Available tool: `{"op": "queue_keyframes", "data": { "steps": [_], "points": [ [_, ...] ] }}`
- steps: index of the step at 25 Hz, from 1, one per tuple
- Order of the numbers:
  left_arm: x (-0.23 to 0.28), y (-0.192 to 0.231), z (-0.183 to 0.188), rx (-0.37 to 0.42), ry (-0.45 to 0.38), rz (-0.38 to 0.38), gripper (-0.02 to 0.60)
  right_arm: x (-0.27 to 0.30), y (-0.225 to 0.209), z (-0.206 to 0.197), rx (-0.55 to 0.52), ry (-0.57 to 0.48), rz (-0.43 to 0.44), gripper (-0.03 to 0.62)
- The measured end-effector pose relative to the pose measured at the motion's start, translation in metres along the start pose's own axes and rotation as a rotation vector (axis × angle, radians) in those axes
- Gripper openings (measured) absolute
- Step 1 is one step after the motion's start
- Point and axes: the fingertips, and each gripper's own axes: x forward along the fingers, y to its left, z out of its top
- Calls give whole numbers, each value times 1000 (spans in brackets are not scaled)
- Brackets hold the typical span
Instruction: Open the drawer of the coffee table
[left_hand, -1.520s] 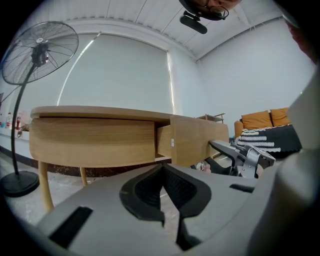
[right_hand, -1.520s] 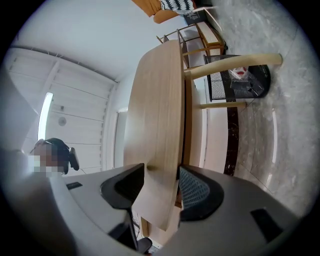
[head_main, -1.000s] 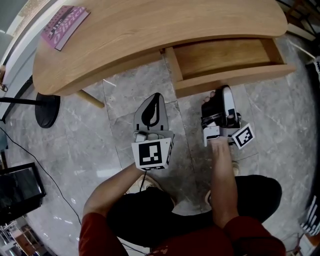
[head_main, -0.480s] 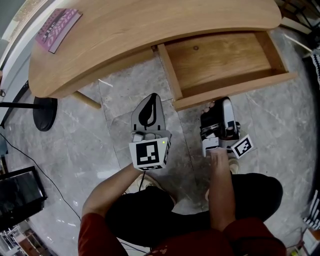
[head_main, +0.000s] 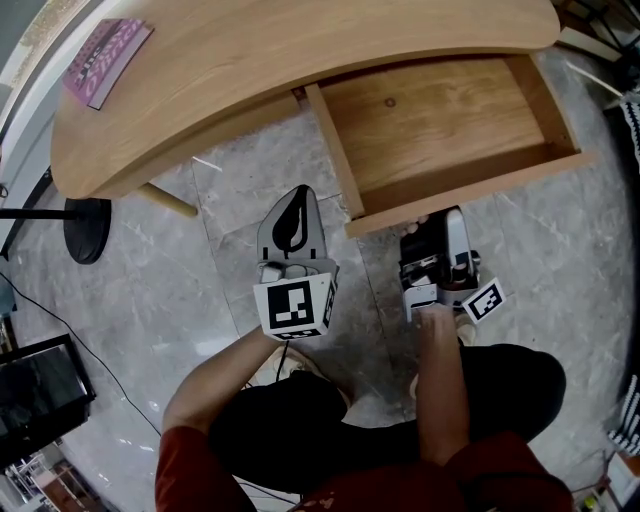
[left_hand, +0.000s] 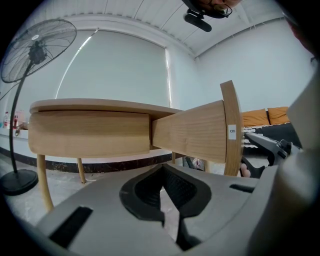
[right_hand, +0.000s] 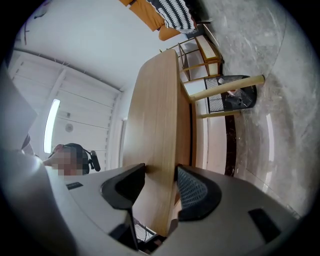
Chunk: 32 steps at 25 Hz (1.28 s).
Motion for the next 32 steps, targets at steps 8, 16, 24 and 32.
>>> {"op": "queue_keyframes", "data": {
  "steps": [8, 16, 24, 32],
  "points": [
    [1, -1, -3, 2, 6, -1, 6, -8, -11, -1, 17, 25, 13, 196],
    [4, 1, -10, 12, 27, 9, 6, -13, -20, -2, 29, 45, 23, 199],
    [6, -2, -13, 22, 35, 6, 6, -15, -24, -7, 8, 85, 1, 209],
    [7, -3, -16, 30, 37, 2, 6, -25, -49, -29, -82, 200, -120, 209]
  ]
}}
